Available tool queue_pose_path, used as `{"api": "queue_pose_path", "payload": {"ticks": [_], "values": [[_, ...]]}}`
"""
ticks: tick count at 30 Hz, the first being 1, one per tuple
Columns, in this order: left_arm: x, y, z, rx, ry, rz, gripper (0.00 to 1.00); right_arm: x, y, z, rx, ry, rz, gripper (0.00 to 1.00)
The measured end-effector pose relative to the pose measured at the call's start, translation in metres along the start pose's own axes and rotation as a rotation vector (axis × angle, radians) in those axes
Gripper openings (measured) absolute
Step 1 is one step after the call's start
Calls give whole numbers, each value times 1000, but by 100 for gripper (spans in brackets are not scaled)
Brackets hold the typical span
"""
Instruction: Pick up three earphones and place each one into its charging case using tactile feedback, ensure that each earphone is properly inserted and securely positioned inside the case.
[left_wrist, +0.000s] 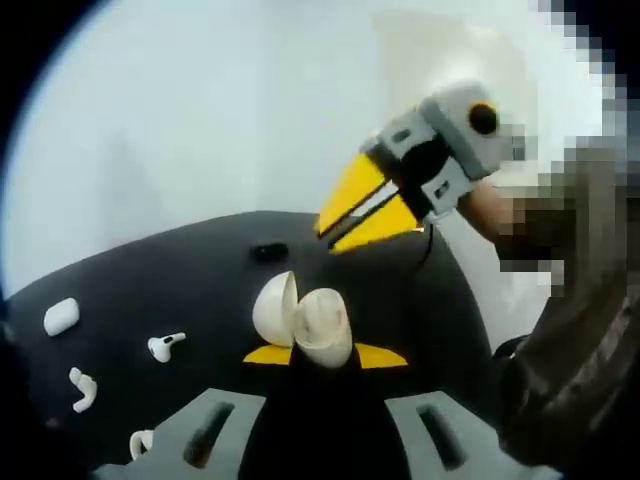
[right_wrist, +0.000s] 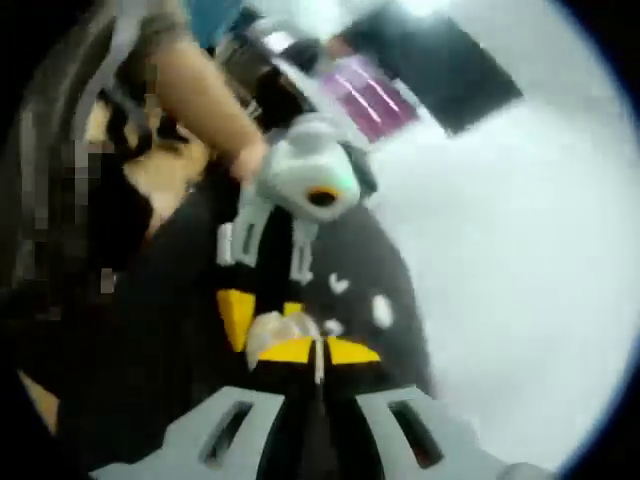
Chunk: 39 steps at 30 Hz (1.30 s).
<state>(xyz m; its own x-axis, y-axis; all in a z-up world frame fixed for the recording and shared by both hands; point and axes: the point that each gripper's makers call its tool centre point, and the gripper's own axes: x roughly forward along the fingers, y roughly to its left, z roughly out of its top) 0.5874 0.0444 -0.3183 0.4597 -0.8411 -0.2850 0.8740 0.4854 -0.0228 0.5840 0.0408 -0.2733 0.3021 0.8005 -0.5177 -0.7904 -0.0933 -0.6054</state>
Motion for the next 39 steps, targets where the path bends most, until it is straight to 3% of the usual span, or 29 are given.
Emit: {"api": "queue_pose_path", "payload": {"ticks": [3,7,21,24,26,30,32,33,36,39], "values": [[-1,2,0,2,0,1,18,10,-4,-6,115,-13,8,6],[-1,2,0,6,0,0,18,15,-5,0,249,-80,46,7],[2,-8,1,7,2,0,18,9,8,-1,279,-157,97,6],[2,-6,1,11,1,3,18,-8,-11,7,409,-303,52,20],[2,-6,1,19,1,7,18,-17,-18,1,459,-357,57,27],[2,-5,2,26,0,5,18,-13,-16,-36,660,-370,165,26],[2,-6,2,31,-1,4,18,-6,-4,-36,715,-402,248,26],[2,-6,2,33,-2,4,18,-3,5,-35,723,-395,301,27],[1,-9,2,27,0,0,18,15,11,-32,678,-362,277,27],[1,-8,1,15,4,17,19,23,16,-21,660,-383,284,24]]}}
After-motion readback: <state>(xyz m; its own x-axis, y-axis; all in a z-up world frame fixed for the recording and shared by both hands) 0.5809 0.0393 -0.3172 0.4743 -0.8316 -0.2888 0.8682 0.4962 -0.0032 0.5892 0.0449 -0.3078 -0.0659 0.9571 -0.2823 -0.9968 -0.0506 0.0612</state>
